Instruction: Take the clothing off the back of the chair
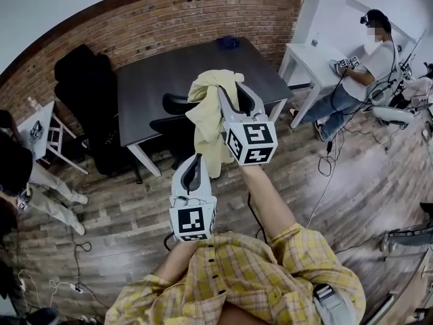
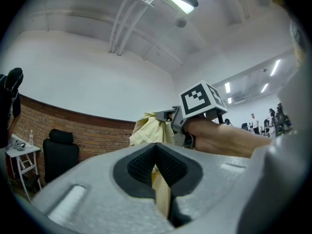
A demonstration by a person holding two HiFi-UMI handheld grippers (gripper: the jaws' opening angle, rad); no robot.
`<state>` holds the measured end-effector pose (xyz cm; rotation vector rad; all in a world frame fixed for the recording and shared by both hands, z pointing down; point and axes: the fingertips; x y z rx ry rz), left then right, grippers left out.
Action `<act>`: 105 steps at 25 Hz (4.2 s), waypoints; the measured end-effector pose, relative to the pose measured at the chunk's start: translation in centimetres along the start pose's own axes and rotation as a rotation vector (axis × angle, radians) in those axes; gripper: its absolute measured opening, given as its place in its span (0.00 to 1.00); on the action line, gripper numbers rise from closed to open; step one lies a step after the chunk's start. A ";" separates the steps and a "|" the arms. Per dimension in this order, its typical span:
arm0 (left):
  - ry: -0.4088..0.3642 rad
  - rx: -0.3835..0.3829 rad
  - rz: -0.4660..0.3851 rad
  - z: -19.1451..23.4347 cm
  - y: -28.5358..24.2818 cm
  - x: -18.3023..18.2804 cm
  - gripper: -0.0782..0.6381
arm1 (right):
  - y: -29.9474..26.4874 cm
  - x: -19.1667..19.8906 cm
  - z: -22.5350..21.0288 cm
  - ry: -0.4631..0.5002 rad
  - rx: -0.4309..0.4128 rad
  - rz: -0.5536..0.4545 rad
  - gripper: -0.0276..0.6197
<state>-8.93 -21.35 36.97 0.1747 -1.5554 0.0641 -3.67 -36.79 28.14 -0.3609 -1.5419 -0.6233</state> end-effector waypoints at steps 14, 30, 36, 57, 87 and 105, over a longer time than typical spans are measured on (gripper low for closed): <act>0.009 0.011 0.000 -0.6 1.5 -0.1 0.11 | 4.7 -0.2 2.1 0.018 -0.012 -0.004 0.27; 0.014 0.019 0.002 -1.0 3.4 -0.2 0.11 | 9.6 3.0 4.9 0.005 -0.029 0.048 0.27; 0.015 0.021 0.006 -1.1 3.4 0.0 0.11 | 10.3 4.3 5.1 -0.018 -0.031 0.063 0.27; 0.017 0.030 0.020 -1.1 3.4 0.4 0.11 | 13.0 6.0 7.5 -0.042 -0.028 0.073 0.28; 0.016 0.024 0.026 -0.6 3.1 1.0 0.11 | 15.3 7.6 8.5 -0.046 -0.002 0.088 0.28; 0.012 0.011 0.024 -0.1 3.3 0.9 0.11 | 15.5 7.5 8.9 -0.045 -0.002 0.088 0.28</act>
Point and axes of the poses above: the fingertips, and each gripper's own axes: y backward along the fingers, z to its left, x out of its underside, and after that the axes turned 3 degrees about -x, right-handed
